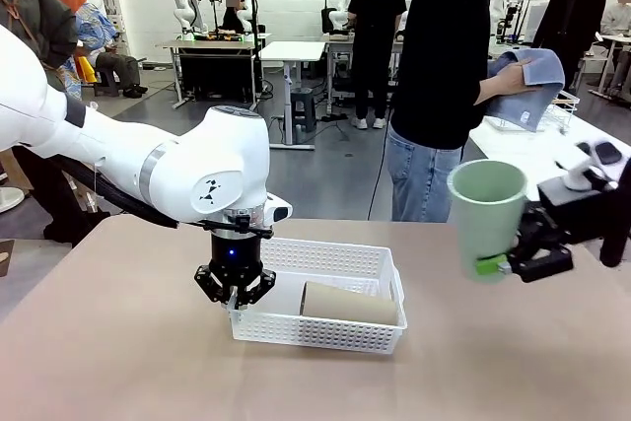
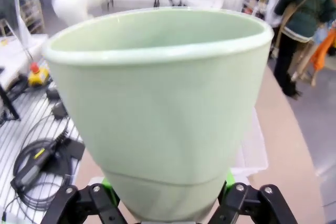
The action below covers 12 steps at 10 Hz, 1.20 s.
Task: Clean and organize the cups into the basket.
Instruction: Pick up the Reusable plastic cup from the right side of the table and stack it inside the Organizing basket in the center of the table.
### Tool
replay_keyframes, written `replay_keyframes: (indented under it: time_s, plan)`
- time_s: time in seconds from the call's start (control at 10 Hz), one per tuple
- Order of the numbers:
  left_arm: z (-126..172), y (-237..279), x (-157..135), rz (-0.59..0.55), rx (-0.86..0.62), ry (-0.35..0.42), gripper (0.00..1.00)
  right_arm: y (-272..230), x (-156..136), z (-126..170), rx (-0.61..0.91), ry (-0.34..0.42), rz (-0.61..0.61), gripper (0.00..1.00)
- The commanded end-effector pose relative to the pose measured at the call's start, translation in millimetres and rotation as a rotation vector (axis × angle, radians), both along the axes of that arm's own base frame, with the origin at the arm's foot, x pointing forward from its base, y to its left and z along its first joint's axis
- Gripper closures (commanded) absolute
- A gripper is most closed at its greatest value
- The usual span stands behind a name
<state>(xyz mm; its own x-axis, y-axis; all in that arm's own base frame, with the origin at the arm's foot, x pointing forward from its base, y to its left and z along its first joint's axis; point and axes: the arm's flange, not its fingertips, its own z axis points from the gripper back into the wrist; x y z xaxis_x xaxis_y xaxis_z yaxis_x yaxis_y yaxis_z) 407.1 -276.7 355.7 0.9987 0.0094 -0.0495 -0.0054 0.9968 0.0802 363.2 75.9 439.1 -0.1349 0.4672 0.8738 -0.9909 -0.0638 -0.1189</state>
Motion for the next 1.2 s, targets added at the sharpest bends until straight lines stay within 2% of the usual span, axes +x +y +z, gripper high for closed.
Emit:
replay_keyframes:
  time_s: [0.0,0.4,0.7,0.9,1.1]
  plan:
    - [-1.4,-0.3,-0.1,-0.002,0.004,0.001,1.0,44.8,19.7,17.3,-0.173,0.044,0.006,0.2]
    - [-1.4,-0.3,-0.1,-0.002,0.004,0.001,1.0,138.4,46.3,16.6,-0.513,0.115,0.087,0.2]
    - [-1.4,-0.3,-0.1,-0.002,0.004,0.001,1.0,179.9,65.4,1.6,-0.608,0.237,0.087,0.2]
    - [-1.4,-0.3,-0.1,-0.002,0.004,0.001,1.0,194.8,75.1,-9.9,-0.67,0.267,0.09,0.2]
    - [-1.4,-0.3,-0.1,-0.002,0.004,0.001,1.0,197.0,86.6,-19.0,-0.673,0.264,0.091,0.2]
